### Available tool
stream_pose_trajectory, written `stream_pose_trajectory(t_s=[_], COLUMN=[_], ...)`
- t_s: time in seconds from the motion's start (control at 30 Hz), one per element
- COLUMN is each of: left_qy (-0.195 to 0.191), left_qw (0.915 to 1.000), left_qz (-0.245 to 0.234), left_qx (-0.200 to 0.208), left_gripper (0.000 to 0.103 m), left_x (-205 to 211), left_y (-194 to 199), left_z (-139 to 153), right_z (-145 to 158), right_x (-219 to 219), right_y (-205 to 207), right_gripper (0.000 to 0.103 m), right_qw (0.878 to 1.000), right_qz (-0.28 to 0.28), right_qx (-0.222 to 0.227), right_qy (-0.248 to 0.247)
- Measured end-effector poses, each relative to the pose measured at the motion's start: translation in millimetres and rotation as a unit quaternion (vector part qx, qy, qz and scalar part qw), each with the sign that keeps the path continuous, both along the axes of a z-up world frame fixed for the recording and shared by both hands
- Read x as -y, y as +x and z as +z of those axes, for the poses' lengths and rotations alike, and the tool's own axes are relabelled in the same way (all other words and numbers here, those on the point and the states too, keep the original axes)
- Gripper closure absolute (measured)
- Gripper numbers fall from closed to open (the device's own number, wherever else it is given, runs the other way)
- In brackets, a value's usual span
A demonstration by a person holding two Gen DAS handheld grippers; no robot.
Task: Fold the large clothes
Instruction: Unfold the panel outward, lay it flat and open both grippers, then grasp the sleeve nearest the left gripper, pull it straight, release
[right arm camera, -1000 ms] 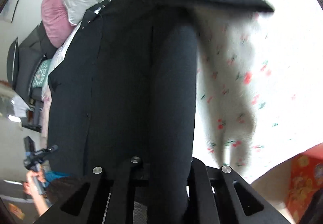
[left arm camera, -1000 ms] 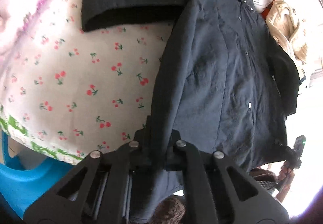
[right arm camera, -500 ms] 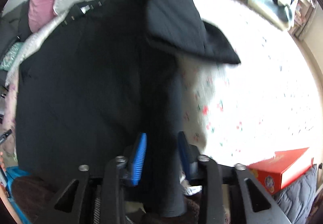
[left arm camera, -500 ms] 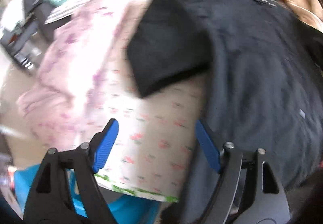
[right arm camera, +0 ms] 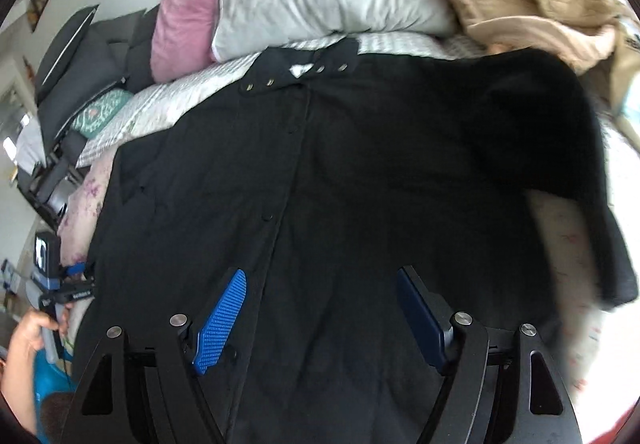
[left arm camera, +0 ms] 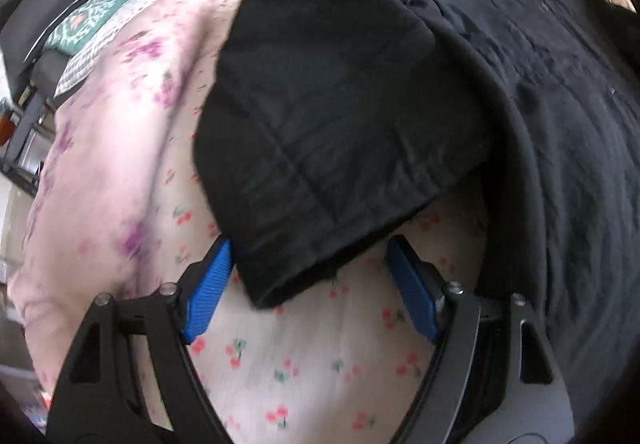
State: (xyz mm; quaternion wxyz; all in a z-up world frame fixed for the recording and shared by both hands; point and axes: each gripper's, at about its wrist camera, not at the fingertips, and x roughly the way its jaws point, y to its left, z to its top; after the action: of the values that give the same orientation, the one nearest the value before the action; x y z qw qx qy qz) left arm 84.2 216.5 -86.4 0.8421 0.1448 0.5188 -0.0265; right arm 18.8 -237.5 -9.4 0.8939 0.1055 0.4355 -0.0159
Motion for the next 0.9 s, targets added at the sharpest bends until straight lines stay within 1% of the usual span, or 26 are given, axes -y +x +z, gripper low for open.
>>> stream_pose_trajectory(t_s=[0.03,0.07,0.1,0.13,0.17,0.2,0.23,0.27,0.3,0.33,0.37,0.47,0.53,0.57,0.6,0.67,0.7,0.73,0.77,0.8,0.83,0.87,0.9], left_qy=[0.001,-0.002,-0.008,-0.015,-0.021,-0.015,-0.010,-0.029,-0.046,-0.064,-0.082,-0.122,-0.141,-0.146,-0.151,-0.159,-0.149,-0.125,-0.109,-0.095,-0.090,-0.094,-0.091], left_qw=[1.0000,1.0000,0.9999,0.9997,0.9995,0.9991,0.9982,0.9965,0.9944,0.9912,0.9863,0.9705,0.9589,0.9544,0.9511,0.9411,0.9371,0.9335,0.9302,0.9261,0.9229,0.9186,0.9160], left_qz=[-0.003,-0.001,0.006,0.011,0.017,0.031,0.049,0.064,0.075,0.090,0.108,0.149,0.174,0.187,0.197,0.228,0.244,0.264,0.279,0.302,0.321,0.341,0.351], left_qx=[0.002,0.006,0.011,0.014,0.018,0.026,0.034,0.046,0.058,0.073,0.093,0.145,0.174,0.182,0.184,0.193,0.200,0.208,0.212,0.206,0.193,0.176,0.172], left_gripper=[0.024,0.024,0.026,0.039,0.049,0.072,0.080,0.082,0.084,0.085,0.085,0.086,0.087,0.087,0.087,0.087,0.088,0.089,0.088,0.083,0.079,0.078,0.074], left_x=[0,-2,-4,-6,-7,-9,-12,-18,-23,-31,-42,-71,-94,-106,-113,-135,-143,-151,-158,-167,-176,-186,-187], left_y=[3,7,10,11,10,12,13,14,13,14,15,20,28,35,37,51,54,58,64,69,70,71,71], left_z=[-3,-5,-5,-4,-1,3,11,23,32,46,64,110,141,153,159,170,174,175,174,169,162,154,150], right_z=[-16,-21,-26,-30,-39,-40,-42,-39,-46,-46,-41,-46,-46,-47,-47,-47,-47,-48,-48,-48,-48,-47,-47], right_x=[-2,-7,-7,-12,-23,-23,-22,-25,-27,-24,-28,-29,-34,-38,-39,-41,-42,-44,-44,-44,-44,-44,-44], right_y=[8,4,12,28,21,22,22,14,14,18,1,3,4,6,8,11,13,14,16,18,18,19,19], right_gripper=[0.025,0.025,0.025,0.025,0.025,0.025,0.025,0.025,0.025,0.025,0.025,0.025,0.025,0.025,0.025,0.025,0.025,0.025,0.025,0.025,0.025,0.025,0.025], right_qw=[1.000,1.000,0.999,0.999,0.999,0.999,0.999,0.999,0.999,0.999,0.999,0.999,0.999,0.999,0.999,0.999,0.999,0.999,0.999,0.999,0.999,0.999,0.999], right_qz=[0.003,0.007,0.007,0.006,0.005,0.004,0.002,0.000,-0.005,-0.009,-0.013,-0.014,-0.009,-0.006,-0.003,0.002,0.003,0.004,0.005,0.006,0.006,0.006,0.005], right_qx=[-0.013,-0.026,-0.035,-0.040,-0.042,-0.041,-0.038,-0.036,-0.034,-0.035,-0.035,-0.036,-0.036,-0.037,-0.038,-0.038,-0.038,-0.038,-0.037,-0.037,-0.037,-0.036,-0.035], right_qy=[-0.004,-0.009,-0.014,-0.018,-0.022,-0.024,-0.026,-0.026,-0.024,-0.020,-0.015,-0.010,-0.014,-0.019,-0.023,-0.028,-0.029,-0.030,-0.030,-0.030,-0.030,-0.030,-0.030])
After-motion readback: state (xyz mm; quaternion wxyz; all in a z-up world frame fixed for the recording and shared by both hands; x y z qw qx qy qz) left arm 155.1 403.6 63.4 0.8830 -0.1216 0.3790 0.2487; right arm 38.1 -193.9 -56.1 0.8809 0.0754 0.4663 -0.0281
